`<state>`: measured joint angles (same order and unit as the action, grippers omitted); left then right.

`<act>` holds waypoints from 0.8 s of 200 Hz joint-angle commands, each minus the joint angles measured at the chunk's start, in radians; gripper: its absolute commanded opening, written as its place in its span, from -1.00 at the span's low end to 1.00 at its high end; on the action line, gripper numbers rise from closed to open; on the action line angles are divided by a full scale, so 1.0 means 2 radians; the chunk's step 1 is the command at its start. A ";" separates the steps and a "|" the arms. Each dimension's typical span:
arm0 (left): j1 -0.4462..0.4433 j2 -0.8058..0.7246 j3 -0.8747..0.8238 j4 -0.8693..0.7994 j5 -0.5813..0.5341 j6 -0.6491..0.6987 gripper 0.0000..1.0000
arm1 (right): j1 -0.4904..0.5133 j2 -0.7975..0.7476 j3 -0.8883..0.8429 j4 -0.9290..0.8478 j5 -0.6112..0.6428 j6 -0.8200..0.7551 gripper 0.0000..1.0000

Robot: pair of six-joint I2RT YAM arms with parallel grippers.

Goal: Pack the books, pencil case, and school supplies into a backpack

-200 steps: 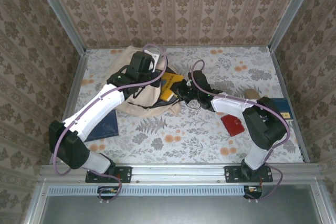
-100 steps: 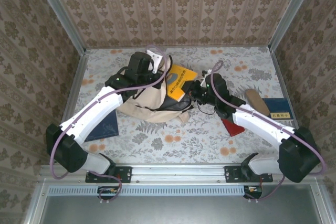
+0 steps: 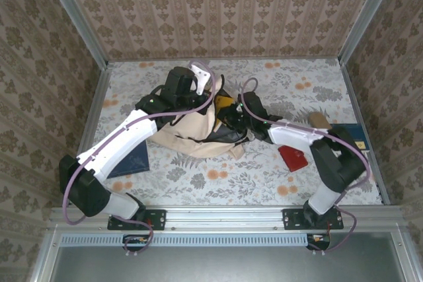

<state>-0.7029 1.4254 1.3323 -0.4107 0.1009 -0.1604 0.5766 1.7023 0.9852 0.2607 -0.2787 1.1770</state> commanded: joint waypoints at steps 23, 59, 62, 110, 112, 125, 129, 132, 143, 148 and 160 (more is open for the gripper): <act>-0.005 -0.016 -0.004 0.041 0.025 0.004 -0.94 | 0.017 0.098 0.098 0.100 0.002 0.011 -0.97; -0.004 -0.016 -0.005 0.044 0.016 -0.002 -0.95 | 0.027 0.176 0.154 0.112 0.020 0.035 -0.90; -0.003 -0.017 -0.006 0.045 0.016 -0.003 -0.96 | 0.027 0.182 0.157 0.113 0.020 0.037 -0.87; 0.010 -0.025 -0.014 0.047 0.008 -0.020 -0.97 | 0.027 0.205 0.185 0.042 0.022 0.038 -0.01; 0.011 -0.027 -0.016 0.048 0.010 -0.022 -0.97 | 0.026 0.202 0.183 0.039 0.023 0.037 0.03; 0.022 -0.035 -0.027 0.058 0.016 -0.033 -0.97 | 0.024 0.181 0.162 0.025 0.027 0.037 0.21; 0.025 -0.037 -0.031 0.060 0.016 -0.036 -0.97 | 0.023 0.172 0.154 0.023 0.027 0.036 0.25; 0.027 -0.039 -0.033 0.062 0.015 -0.037 -0.97 | 0.022 0.165 0.147 0.022 0.027 0.035 0.28; 0.033 -0.045 -0.039 0.064 0.011 -0.042 -0.97 | 0.018 0.140 0.124 0.011 0.027 0.034 0.37; 0.035 -0.046 -0.042 0.064 0.011 -0.042 -0.97 | 0.015 0.130 0.114 0.005 0.025 0.033 0.41; 0.040 -0.049 -0.047 0.065 0.011 -0.043 -0.97 | 0.010 0.101 0.088 -0.007 0.017 0.028 0.48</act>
<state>-0.6422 1.3773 1.2533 -0.3496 0.1097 -0.2150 0.6170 2.0411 1.2415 0.3237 -0.2375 1.2522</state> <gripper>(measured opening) 0.046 0.712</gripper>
